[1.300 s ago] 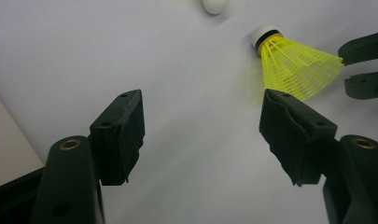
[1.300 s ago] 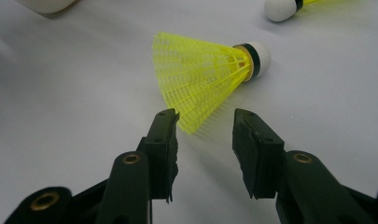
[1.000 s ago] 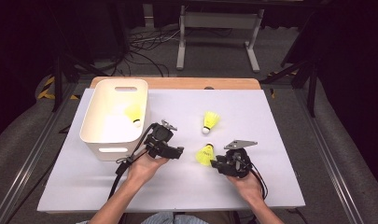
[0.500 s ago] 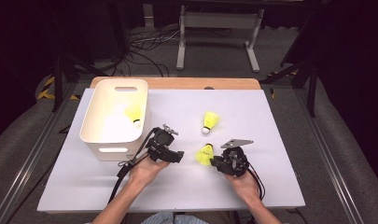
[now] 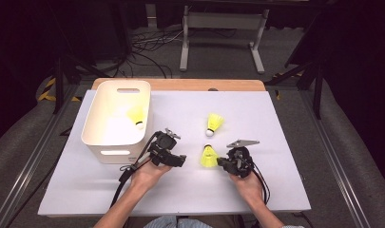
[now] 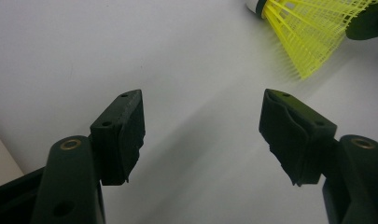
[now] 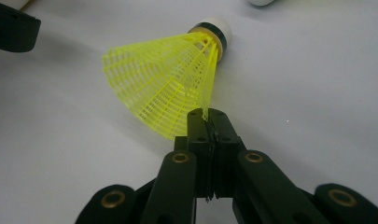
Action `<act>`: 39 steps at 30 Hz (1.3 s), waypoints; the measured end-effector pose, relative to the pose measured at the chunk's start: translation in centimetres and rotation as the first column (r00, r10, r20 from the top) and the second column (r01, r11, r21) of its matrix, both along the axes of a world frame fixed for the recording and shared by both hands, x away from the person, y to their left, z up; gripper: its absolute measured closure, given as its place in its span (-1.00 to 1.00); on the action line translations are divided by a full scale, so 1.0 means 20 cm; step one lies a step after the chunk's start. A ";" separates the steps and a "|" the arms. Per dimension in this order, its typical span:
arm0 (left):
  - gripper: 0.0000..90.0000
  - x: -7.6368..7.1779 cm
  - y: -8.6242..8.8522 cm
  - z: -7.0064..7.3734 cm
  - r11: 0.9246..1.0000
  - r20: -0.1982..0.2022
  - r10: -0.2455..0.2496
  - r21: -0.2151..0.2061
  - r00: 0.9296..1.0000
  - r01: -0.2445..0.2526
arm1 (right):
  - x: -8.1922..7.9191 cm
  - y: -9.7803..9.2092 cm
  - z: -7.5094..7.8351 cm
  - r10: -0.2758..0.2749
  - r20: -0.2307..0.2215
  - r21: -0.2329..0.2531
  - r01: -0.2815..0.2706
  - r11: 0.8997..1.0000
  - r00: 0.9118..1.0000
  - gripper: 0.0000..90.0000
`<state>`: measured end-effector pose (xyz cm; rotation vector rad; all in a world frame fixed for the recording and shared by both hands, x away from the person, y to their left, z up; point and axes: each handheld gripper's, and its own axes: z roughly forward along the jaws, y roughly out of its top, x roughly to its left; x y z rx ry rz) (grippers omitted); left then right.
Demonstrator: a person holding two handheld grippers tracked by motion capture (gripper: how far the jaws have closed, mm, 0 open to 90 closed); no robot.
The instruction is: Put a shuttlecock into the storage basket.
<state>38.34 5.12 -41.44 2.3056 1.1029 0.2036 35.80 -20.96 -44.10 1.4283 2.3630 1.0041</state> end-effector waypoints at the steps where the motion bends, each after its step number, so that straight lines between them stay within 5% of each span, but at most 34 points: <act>1: -0.29 0.00 0.00 0.00 1.000 0.002 0.000 0.001 1.000 0.000 | 0.00 0.00 0.00 -0.001 0.000 0.004 0.001 1.000 1.000 0.99; 28: -0.26 -0.04 -0.01 0.01 0.998 0.001 -0.059 -0.035 0.998 0.059 | 0.06 0.20 0.11 0.075 0.030 -0.024 -0.075 0.997 0.997 1.00; 39: 0.13 -0.02 -0.02 -0.02 0.998 -0.001 -0.060 -0.036 0.998 0.060 | 0.05 0.27 0.12 0.120 0.019 0.005 -0.120 0.993 0.993 1.00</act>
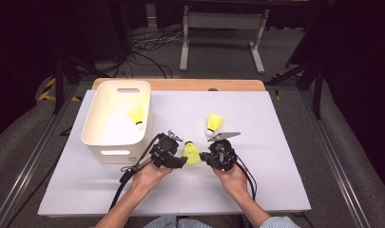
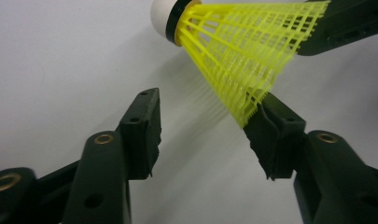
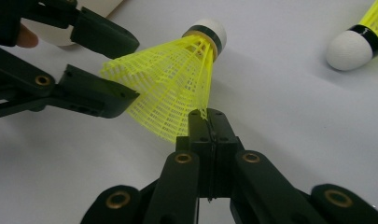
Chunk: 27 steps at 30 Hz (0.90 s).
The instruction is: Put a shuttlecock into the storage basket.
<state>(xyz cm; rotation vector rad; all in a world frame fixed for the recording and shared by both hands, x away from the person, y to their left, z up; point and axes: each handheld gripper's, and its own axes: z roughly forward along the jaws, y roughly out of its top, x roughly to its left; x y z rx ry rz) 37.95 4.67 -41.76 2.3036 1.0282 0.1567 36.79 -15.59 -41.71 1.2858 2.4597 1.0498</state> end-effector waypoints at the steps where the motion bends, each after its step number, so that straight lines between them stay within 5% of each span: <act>1: 0.18 0.00 0.00 0.00 1.000 0.001 0.001 -0.005 1.000 -0.001 | 0.00 0.01 0.00 0.002 0.001 0.002 -0.002 1.000 1.000 1.00; 14: 0.94 0.01 0.00 0.00 1.000 0.015 0.019 0.005 1.000 -0.020 | -0.02 0.05 0.00 0.048 0.005 0.009 -0.048 0.999 0.999 1.00; 19: 0.98 0.02 -0.02 0.00 0.999 0.011 0.040 0.004 0.999 -0.040 | -0.03 0.04 -0.01 0.056 0.011 0.015 -0.056 0.998 0.998 0.95; 27: 0.99 0.04 -0.03 0.03 0.999 0.012 0.043 0.034 0.999 -0.043 | -0.04 0.02 0.00 0.069 0.046 0.008 -0.069 0.998 0.997 0.60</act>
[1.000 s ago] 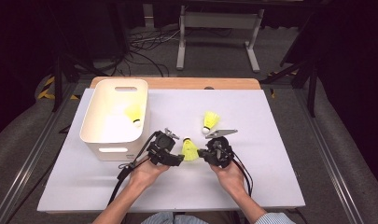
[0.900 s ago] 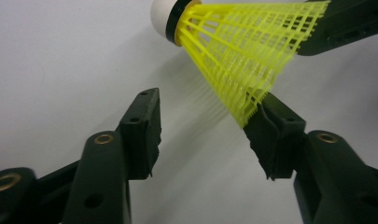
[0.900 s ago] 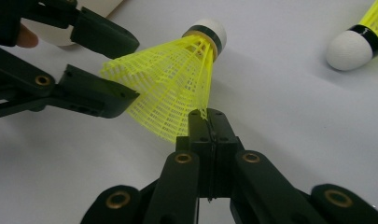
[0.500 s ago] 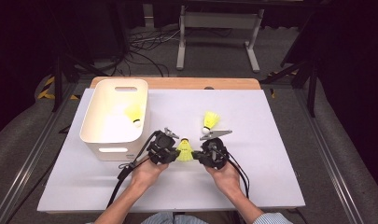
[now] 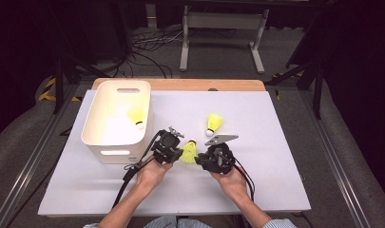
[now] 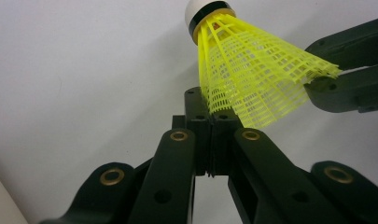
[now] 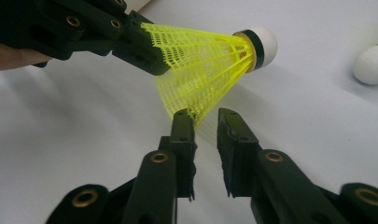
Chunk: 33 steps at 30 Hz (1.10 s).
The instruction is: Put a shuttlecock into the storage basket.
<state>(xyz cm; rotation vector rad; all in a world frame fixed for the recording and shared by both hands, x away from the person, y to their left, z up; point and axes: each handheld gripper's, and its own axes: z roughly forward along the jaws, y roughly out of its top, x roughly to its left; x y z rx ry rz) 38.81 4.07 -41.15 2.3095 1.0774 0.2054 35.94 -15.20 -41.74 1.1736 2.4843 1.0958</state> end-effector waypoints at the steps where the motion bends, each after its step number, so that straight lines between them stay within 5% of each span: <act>1: 0.99 0.00 0.00 0.00 1.000 -0.001 0.000 0.006 1.000 0.000 | 0.00 0.00 0.00 0.001 0.008 -0.002 -0.001 1.000 1.000 0.55; 11: 0.99 0.01 0.01 0.03 1.000 -0.010 0.003 0.029 1.000 -0.003 | -0.04 -0.05 0.02 0.014 0.131 -0.017 -0.012 1.000 0.991 -0.03; 33: 0.99 0.00 0.01 0.10 1.000 -0.010 -0.008 0.030 1.000 0.009 | -0.09 -0.29 0.01 -0.084 0.245 0.035 0.078 0.996 0.966 -0.48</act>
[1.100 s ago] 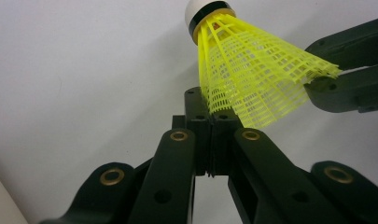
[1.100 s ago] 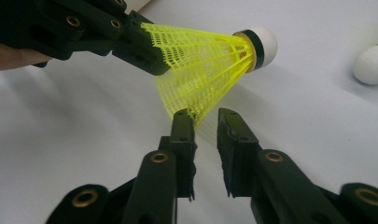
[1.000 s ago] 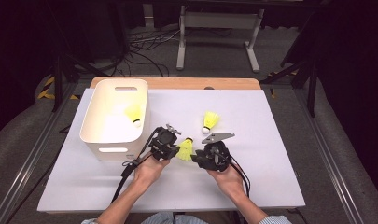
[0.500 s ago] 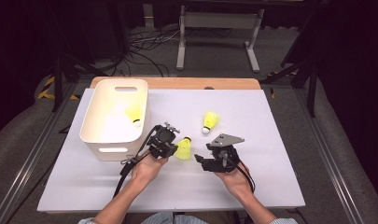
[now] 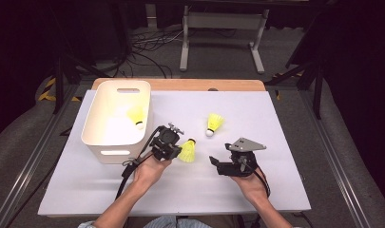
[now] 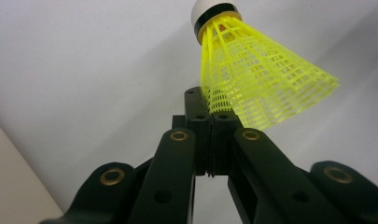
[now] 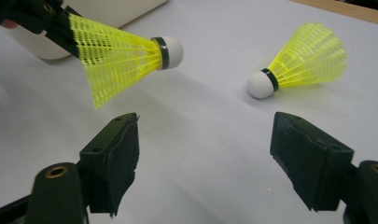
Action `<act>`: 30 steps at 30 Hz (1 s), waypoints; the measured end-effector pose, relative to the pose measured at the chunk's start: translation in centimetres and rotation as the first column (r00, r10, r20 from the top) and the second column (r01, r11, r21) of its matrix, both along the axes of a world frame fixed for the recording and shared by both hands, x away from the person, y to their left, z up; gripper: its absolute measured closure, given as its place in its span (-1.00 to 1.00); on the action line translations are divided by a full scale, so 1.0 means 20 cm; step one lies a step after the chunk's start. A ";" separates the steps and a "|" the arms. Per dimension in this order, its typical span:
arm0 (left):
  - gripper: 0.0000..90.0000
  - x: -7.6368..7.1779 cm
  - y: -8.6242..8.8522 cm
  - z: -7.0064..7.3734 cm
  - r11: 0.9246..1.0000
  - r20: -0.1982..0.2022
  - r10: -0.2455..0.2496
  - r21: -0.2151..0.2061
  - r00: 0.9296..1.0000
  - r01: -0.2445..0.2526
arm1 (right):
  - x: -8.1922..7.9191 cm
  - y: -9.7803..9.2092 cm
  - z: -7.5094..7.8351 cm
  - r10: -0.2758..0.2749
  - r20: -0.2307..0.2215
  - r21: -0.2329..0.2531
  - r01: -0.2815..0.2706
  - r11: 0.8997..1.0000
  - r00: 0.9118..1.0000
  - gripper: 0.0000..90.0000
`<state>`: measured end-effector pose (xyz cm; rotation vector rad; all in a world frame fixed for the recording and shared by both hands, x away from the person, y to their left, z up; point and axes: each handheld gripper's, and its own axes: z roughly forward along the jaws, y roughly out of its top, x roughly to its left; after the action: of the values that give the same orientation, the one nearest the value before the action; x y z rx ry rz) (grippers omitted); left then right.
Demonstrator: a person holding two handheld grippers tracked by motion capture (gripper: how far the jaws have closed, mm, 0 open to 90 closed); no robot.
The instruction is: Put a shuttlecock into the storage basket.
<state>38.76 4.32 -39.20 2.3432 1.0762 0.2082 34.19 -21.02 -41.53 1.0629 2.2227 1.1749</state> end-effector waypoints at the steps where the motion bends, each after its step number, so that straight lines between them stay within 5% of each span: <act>1: 1.00 0.00 0.00 0.00 1.000 0.002 -0.001 0.004 1.000 0.001 | 0.00 -0.01 0.00 -0.003 0.000 0.003 0.003 1.000 1.000 -0.49; 19: 1.00 -0.03 0.06 0.08 1.000 0.015 0.011 0.016 1.000 -0.012 | -0.09 -0.23 -0.01 -0.074 0.087 0.039 0.071 0.997 0.993 -0.65; 30: 0.99 -0.04 0.11 0.13 0.999 0.026 0.032 0.009 0.999 -0.032 | -0.14 -0.33 -0.06 -0.105 0.102 0.059 0.100 0.993 0.989 -0.68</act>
<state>38.06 6.51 -36.52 2.3260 1.1032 0.2555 31.29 -27.60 -42.76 1.0967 2.0424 1.2231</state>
